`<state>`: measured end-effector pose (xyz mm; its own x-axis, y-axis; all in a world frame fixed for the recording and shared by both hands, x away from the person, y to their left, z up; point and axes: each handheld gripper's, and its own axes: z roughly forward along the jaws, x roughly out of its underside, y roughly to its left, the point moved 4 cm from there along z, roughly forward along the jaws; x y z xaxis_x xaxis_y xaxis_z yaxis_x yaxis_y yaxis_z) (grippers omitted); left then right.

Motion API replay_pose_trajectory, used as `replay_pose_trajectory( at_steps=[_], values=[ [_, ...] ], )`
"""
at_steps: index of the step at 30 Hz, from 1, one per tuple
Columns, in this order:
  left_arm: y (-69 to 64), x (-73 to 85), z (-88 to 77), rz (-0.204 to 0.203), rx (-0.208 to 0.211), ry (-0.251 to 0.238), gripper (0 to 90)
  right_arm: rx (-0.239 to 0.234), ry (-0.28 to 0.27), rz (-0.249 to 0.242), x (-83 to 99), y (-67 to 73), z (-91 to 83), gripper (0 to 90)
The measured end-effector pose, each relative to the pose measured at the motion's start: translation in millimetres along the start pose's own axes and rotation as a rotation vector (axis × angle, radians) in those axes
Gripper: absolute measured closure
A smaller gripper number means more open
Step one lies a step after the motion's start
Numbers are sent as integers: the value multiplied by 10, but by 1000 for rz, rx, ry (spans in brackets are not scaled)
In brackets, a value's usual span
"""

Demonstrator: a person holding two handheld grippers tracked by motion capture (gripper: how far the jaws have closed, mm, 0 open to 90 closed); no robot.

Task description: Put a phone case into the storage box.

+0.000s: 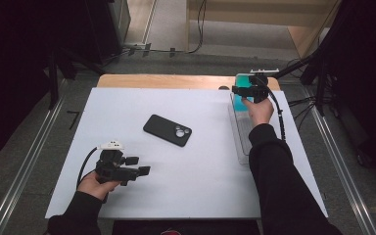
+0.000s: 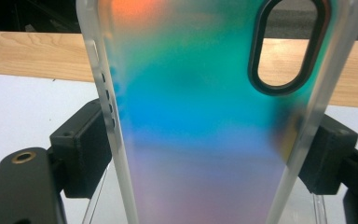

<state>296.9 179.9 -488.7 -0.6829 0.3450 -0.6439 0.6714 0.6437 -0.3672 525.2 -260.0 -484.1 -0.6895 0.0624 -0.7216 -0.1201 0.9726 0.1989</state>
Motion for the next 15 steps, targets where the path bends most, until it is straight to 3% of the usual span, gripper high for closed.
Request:
replay_pose_trajectory(
  at_steps=[12,15],
  values=[
    [-10,3,8,4,3,7,298,1,1,-12,9,17,-29,151],
    [-12,3,8,3,3,7,298,-6,6,-45,7,25,-25,141]
  ],
)
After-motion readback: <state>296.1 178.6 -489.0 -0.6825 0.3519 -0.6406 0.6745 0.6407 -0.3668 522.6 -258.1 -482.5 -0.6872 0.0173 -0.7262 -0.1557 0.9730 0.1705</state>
